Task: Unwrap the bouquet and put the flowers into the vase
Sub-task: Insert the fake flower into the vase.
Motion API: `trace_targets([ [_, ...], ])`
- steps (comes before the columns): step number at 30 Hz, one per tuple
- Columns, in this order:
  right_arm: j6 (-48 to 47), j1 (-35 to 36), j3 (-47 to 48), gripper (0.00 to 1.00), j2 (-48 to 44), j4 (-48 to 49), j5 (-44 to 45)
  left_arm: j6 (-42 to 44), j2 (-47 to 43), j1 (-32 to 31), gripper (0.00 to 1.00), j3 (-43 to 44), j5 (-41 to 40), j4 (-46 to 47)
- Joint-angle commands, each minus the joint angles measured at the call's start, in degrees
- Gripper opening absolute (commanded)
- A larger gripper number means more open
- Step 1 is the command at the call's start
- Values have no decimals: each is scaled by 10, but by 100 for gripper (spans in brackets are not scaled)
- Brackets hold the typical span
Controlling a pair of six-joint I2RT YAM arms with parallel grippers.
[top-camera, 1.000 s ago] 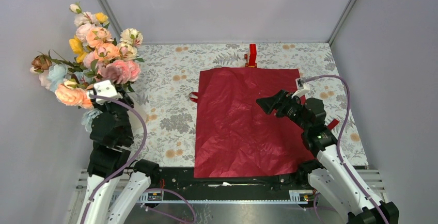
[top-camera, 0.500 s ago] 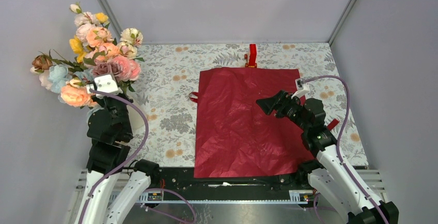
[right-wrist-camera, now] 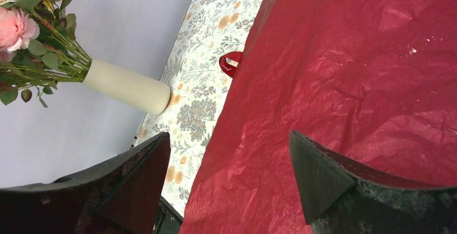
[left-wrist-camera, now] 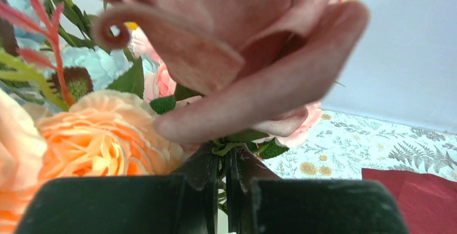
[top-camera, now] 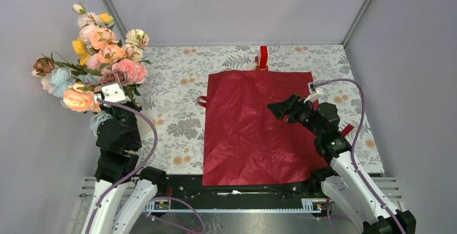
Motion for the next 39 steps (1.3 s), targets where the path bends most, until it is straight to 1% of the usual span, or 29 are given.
trace_targets([
  [1, -1, -4, 3, 87, -1, 24, -10, -10, -3, 3, 0, -33, -26, -41],
  [6, 1, -4, 3, 87, 0, 23, -11, -22, 0, 3, 0, -39, -28, -50],
  [11, 0, -4, 4, 87, -1, 23, -12, -23, 2, 3, 0, -9, -23, -60],
  [15, 0, -4, 4, 87, -1, 24, -11, -21, 1, 3, 17, 23, -10, -78],
  [17, 1, -4, 4, 87, -2, 23, -11, -21, 1, 3, 32, 40, -1, -89],
  [19, 1, -4, 4, 87, -3, 22, -11, -19, 0, 3, 44, 55, 6, -97],
  [20, 0, -4, 4, 87, -4, 20, -10, -17, 0, 3, 48, 62, 9, -101],
  [23, -2, -4, 6, 87, -6, 15, -9, -11, 0, 3, 57, 86, 28, -122],
  [32, -17, -4, 18, 89, -16, -21, 7, -24, -1, 3, 95, 156, 96, -193],
  [33, -21, -3, 22, 89, -17, -28, 8, -28, -3, 3, 98, 163, 103, -200],
  [34, -26, -4, 27, 90, -18, -37, 9, -32, -6, 3, 99, 171, 111, -208],
  [39, -47, -4, 45, 93, -27, -73, 19, -51, -16, 3, 99, 210, 159, -251],
])
